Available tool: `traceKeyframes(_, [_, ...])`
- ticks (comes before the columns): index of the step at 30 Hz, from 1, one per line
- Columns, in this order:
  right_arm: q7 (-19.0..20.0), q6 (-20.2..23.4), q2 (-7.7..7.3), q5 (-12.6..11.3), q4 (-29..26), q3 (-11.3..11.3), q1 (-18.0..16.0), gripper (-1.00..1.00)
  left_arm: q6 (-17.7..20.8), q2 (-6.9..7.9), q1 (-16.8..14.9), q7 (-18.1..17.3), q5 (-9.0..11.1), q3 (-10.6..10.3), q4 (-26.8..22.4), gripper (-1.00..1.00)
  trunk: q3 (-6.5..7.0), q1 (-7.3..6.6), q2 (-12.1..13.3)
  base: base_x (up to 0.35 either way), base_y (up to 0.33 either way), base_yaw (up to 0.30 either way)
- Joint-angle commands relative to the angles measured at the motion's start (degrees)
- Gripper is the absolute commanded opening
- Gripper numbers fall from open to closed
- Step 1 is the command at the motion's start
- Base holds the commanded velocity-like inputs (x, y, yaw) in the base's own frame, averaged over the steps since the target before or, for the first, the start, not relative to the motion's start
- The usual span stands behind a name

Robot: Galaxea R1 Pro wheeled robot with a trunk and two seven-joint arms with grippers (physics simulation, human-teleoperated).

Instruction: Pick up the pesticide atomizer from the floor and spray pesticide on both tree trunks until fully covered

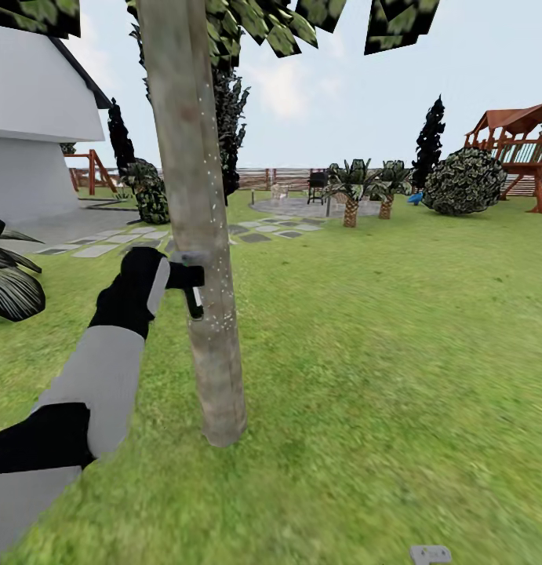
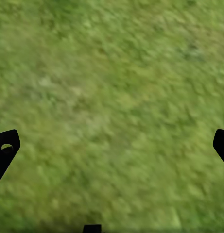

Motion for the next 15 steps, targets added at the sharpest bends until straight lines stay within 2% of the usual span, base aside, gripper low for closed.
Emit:
traceKeyframes(1, [0.4,-0.4,0.01,-0.6,0.3,0.3,-0.1,1.00,0.3,-0.07,-1.9,-0.5,-0.4,0.3,1.5,-1.00,-0.11,0.02,-0.1,0.000,0.000,0.000])
traceKeyframes(3, [0.4,-0.4,0.01,-0.6,0.3,0.3,-0.1,1.00,0.3,-0.07,-5.3,-0.5,-0.4,0.3,4.4,-1.00,-0.11,0.02,-0.1,0.000,0.000,0.000])
traceKeyframes(6, [0.4,-0.4,0.01,-0.6,0.3,0.3,-0.1,1.00,0.3,-0.07,-7.5,-0.5,-0.4,0.3,5.2,-1.00,-0.11,0.02,-0.1,0.000,0.000,0.000])
traceKeyframes(8, [0.4,-0.4,0.01,-0.6,0.3,0.3,-0.1,1.00,0.3,-0.07,-11.3,-0.5,-0.5,0.3,7.0,-1.00,-0.11,0.02,-0.1,0.000,0.000,0.000])
traceKeyframes(12, [0.4,-0.4,0.01,-0.6,0.3,0.4,-0.1,1.00,0.4,-0.07,-16.7,-0.5,-0.5,0.3,10.0,-1.00,-0.11,0.02,-0.1,0.000,0.000,0.000])
traceKeyframes(15, [0.4,-0.4,0.01,-0.6,0.3,0.4,-0.1,1.00,0.4,-0.07,-18.1,-0.5,-0.5,0.3,10.4,-1.00,-0.11,0.02,-0.1,0.000,0.000,0.000])
